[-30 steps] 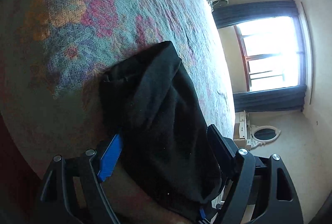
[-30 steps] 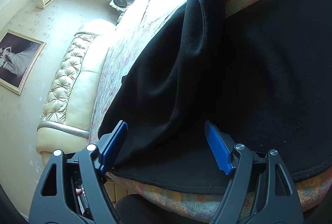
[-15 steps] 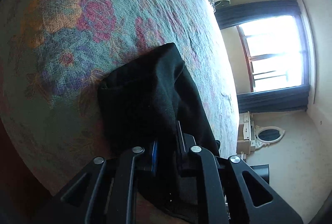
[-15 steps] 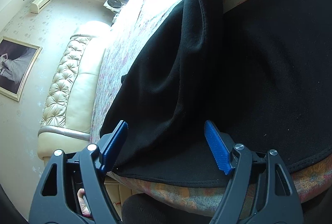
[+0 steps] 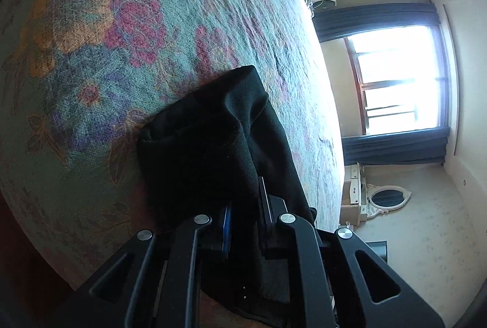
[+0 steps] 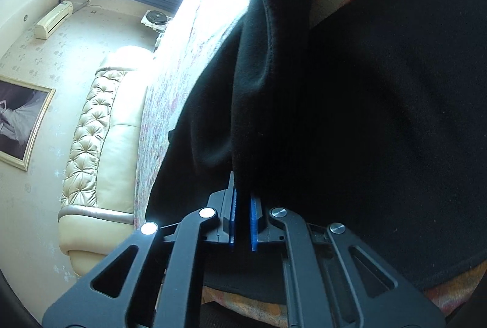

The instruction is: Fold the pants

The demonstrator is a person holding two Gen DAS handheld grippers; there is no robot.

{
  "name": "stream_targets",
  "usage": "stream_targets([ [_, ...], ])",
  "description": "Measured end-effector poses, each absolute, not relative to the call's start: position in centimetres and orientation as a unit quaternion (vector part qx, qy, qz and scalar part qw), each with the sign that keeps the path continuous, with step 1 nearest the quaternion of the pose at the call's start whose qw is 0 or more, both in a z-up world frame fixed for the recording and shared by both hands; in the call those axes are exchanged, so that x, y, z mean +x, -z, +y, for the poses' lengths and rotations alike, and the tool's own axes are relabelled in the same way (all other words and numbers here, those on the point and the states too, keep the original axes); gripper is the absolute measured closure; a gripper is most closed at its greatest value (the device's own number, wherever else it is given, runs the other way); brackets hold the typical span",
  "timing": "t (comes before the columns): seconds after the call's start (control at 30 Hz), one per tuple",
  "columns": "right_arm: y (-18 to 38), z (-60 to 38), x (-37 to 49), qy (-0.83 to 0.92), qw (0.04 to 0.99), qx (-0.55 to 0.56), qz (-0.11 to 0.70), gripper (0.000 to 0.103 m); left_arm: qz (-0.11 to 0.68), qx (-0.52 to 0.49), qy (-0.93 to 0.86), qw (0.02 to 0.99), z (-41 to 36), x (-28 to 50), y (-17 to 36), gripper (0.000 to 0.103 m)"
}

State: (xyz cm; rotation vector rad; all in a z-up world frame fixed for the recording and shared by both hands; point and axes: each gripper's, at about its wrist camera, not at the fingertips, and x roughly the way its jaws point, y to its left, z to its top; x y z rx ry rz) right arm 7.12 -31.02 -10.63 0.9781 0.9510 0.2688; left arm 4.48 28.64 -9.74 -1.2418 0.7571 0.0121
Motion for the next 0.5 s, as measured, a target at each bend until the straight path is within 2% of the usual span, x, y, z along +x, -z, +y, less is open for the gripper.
stream_targets([
  [0.17,8.3,-30.8,3.7,-0.15,0.781,0.437,0.42,0.097,0.342,-0.568,0.009,0.749,30.0,4.2,9.7,0.09],
  [0.4,12.5,-30.8,0.9,-0.133,0.755,0.445,0.463,0.097,0.361,-0.56,0.011,0.746,31.0,2.4,11.5,0.09],
  [0.5,12.5,-30.6,0.9,-0.131,0.755,0.445,0.464,0.097,0.359,-0.563,0.013,0.744,31.2,1.9,11.9,0.09],
])
